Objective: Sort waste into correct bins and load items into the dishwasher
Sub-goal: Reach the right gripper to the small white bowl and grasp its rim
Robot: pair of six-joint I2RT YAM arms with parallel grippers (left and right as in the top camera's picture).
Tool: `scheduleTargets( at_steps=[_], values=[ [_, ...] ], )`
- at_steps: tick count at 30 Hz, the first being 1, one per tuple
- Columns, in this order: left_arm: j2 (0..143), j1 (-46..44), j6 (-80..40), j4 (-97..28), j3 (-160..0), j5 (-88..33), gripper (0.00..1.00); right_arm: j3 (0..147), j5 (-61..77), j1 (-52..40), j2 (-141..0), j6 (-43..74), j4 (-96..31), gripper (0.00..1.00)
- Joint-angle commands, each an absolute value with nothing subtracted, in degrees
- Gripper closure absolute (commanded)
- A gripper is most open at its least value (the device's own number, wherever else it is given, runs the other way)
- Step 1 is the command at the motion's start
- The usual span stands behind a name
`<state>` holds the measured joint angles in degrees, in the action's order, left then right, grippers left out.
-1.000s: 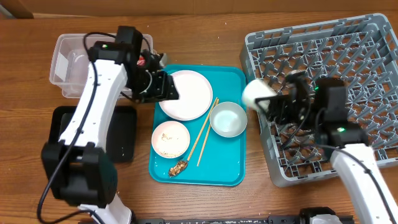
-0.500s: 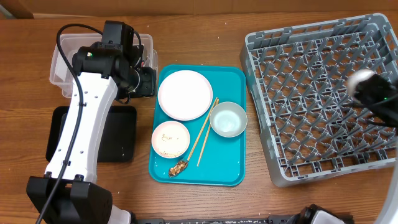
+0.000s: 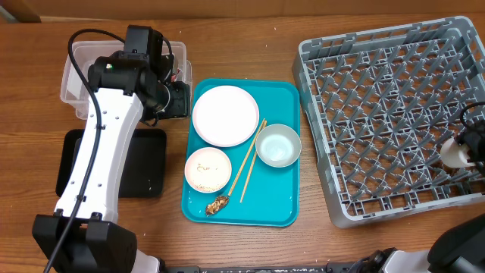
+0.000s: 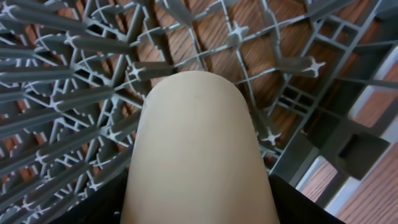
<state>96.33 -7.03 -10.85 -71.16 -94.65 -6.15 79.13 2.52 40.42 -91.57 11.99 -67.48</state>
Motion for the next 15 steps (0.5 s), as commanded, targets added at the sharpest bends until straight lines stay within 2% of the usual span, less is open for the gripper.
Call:
scheduleTargets(
  at_steps=[1, 3, 4, 5, 7, 15],
  values=[
    [95.9, -7.22, -11.84, -71.09, -95.53, -5.61, 0.37, 80.75, 0.91, 40.58, -92.4, 12.23, -67.26, 0.74],
    [95.9, -7.22, -11.84, -71.11, -95.53, -5.61, 0.38, 80.73, 0.97, 40.58, -92.44, 12.25, -67.42, 0.25],
    [95.9, -7.22, -11.84, -71.11, -95.53, -5.61, 0.37, 80.75, 1.19, 40.58, -92.44, 12.25, -67.35, 0.12],
    [95.9, -7.22, -11.84, -71.09, -95.53, -5.61, 0.38, 80.75, 1.58, 40.58, -92.44, 12.25, -67.22, 0.06],
    [95.9, -7.22, -11.84, -71.13, -95.53, -5.61, 0.37, 80.75, 2.9, 40.58, -92.44, 12.25, -66.94, 0.0],
    [95.9, -7.22, -11.84, -71.11, -95.53, -5.61, 0.37, 80.75, 4.19, 40.58, -92.44, 12.25, -66.37, 0.0]
  ],
)
